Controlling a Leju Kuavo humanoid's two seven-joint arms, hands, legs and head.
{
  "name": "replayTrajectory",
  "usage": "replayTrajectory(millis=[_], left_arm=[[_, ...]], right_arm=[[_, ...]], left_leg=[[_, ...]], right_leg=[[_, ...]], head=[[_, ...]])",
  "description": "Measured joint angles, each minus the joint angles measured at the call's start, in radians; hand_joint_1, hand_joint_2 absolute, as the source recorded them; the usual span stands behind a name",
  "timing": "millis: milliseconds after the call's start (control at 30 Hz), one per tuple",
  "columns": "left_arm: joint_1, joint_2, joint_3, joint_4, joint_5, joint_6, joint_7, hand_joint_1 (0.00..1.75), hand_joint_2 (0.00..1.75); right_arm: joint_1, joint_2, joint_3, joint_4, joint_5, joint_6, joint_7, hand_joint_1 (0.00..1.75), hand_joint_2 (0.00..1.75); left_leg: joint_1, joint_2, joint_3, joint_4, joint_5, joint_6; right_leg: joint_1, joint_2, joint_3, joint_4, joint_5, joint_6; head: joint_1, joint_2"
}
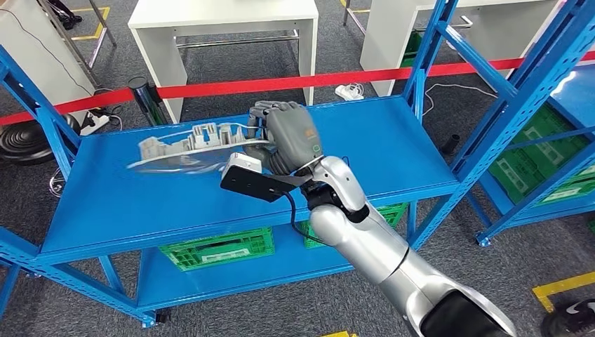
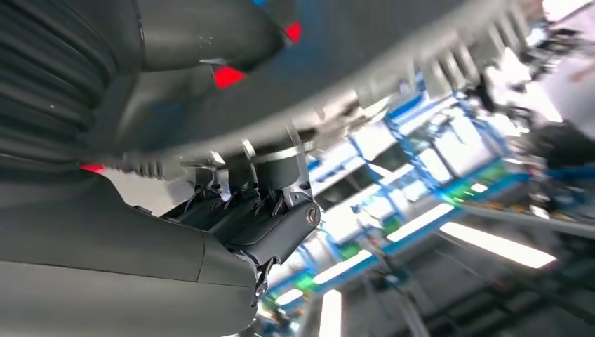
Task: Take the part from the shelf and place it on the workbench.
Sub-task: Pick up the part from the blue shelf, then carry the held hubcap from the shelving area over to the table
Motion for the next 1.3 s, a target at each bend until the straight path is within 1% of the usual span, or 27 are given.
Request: replayTrajectory(millis=[167,367,533,800,1067,1300], left_arm=[[0.008,0.002,0.0,0.001,-0.001,-0.004,-0.003,0.0,1.75],[0.008,0.004,0.0,0.001,0.001,-0.007,-0.022,0.0,1.75],[0.005,0.005,0.0,0.001,0.008,-0.004,-0.026,0.0,1.75],[-0.008,0.004,0.0,0.001,0.001,-0.002,-0.019,0.0,1.75],[-0.02,-0.006,0.0,-0.001,-0.013,0.021,-0.002,0.0,1.75],[-0.021,-0.012,0.0,0.0,0.006,0.018,0.004,0.0,1.75]], right_arm=[[-0.044,-0.001,0.048,-0.044,-0.014,-0.021,-0.013,1.75,1.75],[-0.055,-0.008,0.101,-0.073,-0.02,-0.057,-0.025,1.75,1.75],[-0.065,-0.017,0.133,-0.085,-0.025,-0.067,-0.023,1.75,1.75],[-0.074,-0.031,0.153,-0.086,-0.027,-0.071,-0.02,1.75,1.75],[-0.074,-0.042,0.169,-0.089,-0.024,-0.08,-0.003,1.75,1.75],[-0.073,-0.045,0.18,-0.097,-0.019,-0.082,0.003,1.75,1.75]], left_leg=[[0.0,-0.001,0.0,0.0,0.0,0.0],[0.0,-0.001,0.0,0.0,0.0,0.0],[0.0,-0.001,0.0,0.0,0.0,0.0],[0.0,-0.001,0.0,0.0,0.0,0.0],[0.0,-0.001,0.0,0.0,0.0,0.0],[0.0,-0.001,0.0,0.0,0.0,0.0]], right_leg=[[0.0,-0.001,0.0,0.0,0.0,0.0],[0.0,-0.001,0.0,0.0,0.0,0.0],[0.0,-0.001,0.0,0.0,0.0,0.0],[0.0,-0.001,0.0,0.0,0.0,0.0],[0.0,-0.001,-0.001,0.0,0.0,0.0],[0.0,-0.001,-0.001,0.0,0.0,0.0]], head=[[0.0,0.0],[0.0,0.0],[0.0,0.0],[0.0,0.0],[0.0,0.0],[0.0,0.0]])
